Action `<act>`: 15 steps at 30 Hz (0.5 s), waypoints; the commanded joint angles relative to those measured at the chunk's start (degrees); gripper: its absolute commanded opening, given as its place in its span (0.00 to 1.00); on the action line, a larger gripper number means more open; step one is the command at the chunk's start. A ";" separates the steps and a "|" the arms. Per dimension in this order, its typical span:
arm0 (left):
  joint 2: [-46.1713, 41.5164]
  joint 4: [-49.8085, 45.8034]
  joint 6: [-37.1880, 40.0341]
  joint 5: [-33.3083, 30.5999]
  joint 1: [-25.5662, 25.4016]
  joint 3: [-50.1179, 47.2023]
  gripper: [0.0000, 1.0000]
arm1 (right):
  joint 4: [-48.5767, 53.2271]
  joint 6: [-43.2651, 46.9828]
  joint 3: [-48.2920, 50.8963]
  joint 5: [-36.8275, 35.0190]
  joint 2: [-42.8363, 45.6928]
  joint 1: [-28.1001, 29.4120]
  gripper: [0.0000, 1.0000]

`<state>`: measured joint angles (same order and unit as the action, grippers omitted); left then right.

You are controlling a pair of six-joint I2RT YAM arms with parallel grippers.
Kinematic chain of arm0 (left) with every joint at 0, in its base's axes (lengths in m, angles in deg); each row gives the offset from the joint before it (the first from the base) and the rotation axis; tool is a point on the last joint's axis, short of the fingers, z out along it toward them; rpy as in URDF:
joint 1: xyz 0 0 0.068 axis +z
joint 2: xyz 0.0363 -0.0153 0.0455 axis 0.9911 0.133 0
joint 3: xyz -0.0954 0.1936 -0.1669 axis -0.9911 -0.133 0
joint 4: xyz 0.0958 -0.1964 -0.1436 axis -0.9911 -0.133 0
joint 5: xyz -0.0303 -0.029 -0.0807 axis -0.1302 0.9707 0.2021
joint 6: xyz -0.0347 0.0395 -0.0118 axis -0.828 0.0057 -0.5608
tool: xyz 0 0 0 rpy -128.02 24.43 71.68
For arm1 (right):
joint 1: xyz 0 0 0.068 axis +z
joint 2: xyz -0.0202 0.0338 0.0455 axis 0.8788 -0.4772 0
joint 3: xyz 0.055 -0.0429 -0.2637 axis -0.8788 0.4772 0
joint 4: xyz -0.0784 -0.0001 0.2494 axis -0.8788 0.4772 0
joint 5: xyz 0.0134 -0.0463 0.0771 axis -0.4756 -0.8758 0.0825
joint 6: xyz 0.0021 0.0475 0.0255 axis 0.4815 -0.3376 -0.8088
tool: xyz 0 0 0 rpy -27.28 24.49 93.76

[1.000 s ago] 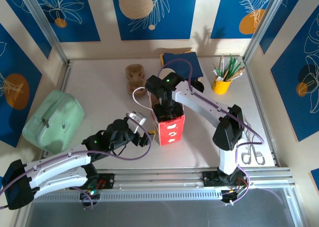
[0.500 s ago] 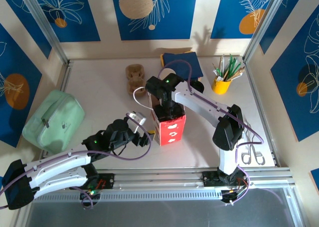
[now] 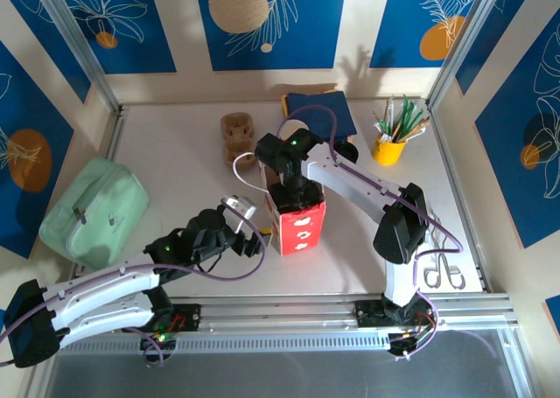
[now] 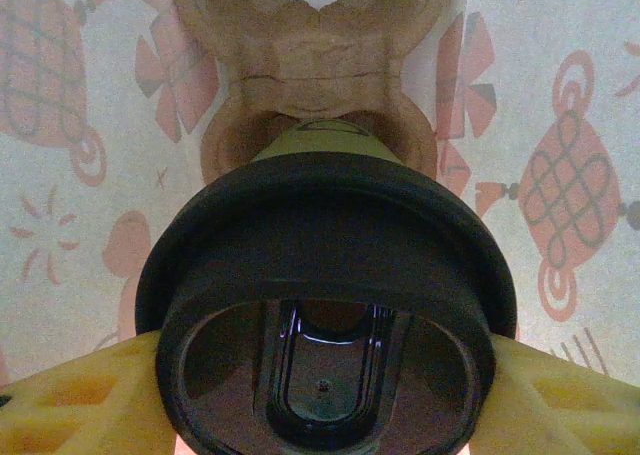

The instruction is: Pack the takeout coffee

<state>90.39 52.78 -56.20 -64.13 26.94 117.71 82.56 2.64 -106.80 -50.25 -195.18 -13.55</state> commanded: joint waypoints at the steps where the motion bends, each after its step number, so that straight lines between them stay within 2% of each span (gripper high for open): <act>1: 0.36 1.31 -0.47 -0.34 -0.42 -0.42 0.92 | 0.31 -0.87 1.33 1.77 2.02 -0.39 0.61; 15: 0.80 1.22 -0.30 -0.35 -0.39 0.08 0.92 | -1.14 -0.33 1.96 2.55 2.12 -0.66 0.60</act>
<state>90.98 52.78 -56.20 -64.13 26.94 117.71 81.46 2.66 -105.66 -49.18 -195.16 -13.90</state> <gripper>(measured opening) 0.925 0.636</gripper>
